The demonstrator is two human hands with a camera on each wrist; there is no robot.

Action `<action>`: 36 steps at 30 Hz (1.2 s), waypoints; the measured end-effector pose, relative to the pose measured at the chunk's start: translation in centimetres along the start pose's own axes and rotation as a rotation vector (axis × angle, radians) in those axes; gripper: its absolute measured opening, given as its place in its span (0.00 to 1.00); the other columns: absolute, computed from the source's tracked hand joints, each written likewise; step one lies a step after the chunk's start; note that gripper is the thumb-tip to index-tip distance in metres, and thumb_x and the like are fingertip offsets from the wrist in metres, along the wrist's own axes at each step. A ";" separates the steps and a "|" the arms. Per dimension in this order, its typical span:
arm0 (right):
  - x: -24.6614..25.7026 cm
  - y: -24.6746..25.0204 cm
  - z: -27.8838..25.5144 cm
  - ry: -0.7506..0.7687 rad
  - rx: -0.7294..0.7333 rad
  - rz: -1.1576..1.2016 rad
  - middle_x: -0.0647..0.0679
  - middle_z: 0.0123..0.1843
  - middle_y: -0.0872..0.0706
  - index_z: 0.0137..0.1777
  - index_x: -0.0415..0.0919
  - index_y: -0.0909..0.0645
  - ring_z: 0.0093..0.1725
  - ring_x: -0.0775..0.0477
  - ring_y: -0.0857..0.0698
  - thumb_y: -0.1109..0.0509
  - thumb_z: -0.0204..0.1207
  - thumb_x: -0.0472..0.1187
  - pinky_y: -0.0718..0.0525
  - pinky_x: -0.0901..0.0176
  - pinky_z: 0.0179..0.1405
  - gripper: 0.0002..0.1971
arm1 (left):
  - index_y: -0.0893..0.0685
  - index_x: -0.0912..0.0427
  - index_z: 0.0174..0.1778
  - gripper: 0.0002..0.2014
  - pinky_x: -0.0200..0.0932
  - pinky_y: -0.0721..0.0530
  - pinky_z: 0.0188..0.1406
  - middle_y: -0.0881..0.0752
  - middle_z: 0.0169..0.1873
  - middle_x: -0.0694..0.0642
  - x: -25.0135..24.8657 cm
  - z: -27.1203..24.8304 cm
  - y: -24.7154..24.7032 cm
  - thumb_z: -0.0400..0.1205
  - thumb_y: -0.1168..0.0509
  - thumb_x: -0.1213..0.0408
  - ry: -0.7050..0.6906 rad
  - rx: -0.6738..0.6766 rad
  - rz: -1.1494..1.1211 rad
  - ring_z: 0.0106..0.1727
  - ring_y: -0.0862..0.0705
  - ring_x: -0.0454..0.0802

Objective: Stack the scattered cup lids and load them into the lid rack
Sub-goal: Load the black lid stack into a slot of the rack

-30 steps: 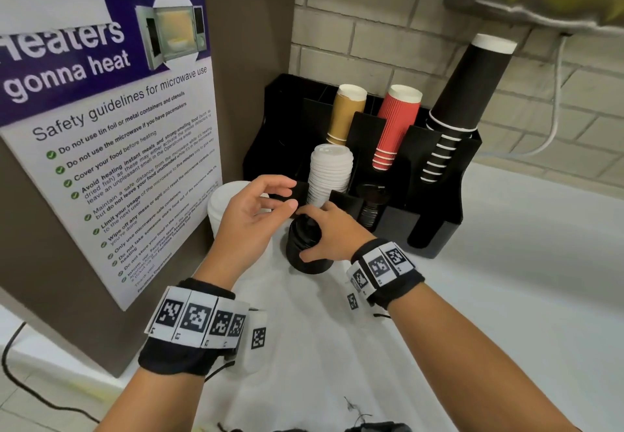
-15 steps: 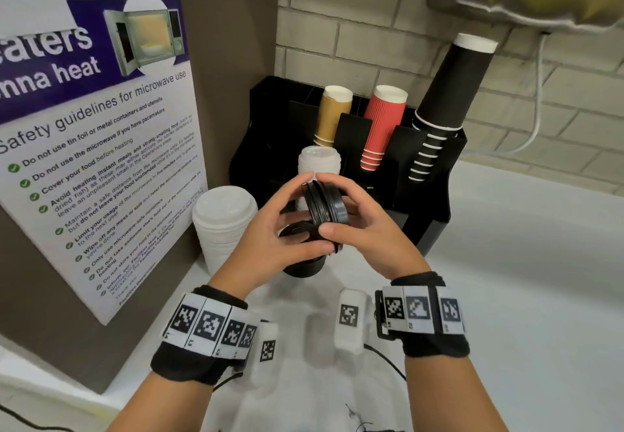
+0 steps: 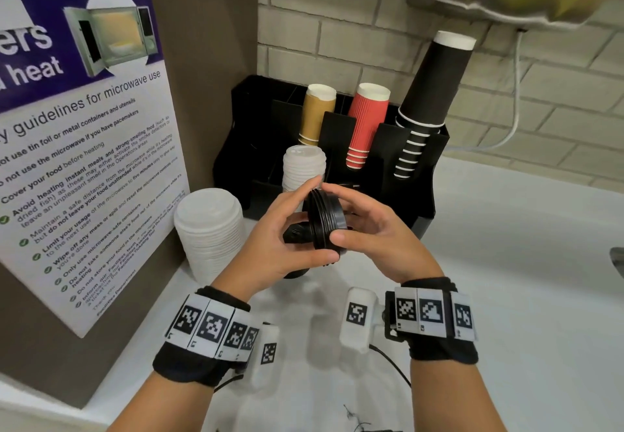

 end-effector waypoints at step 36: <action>-3.5 9.0 12.2 -0.304 0.018 -1.230 0.40 0.63 0.20 0.73 0.42 0.29 0.56 0.40 0.17 0.19 0.63 0.38 0.15 0.47 0.58 0.37 | 0.19 0.40 0.58 0.19 0.26 0.21 0.49 0.20 0.63 0.48 -0.9 -0.6 5.7 0.79 0.29 0.69 -0.045 -0.303 0.093 0.58 0.16 0.43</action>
Point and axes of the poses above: each hand's wrist, its own z-axis towards the middle knuckle, its own y-axis out of the back of the hand, x = y × z, the point moved 8 cm from there along z, towards the middle knuckle
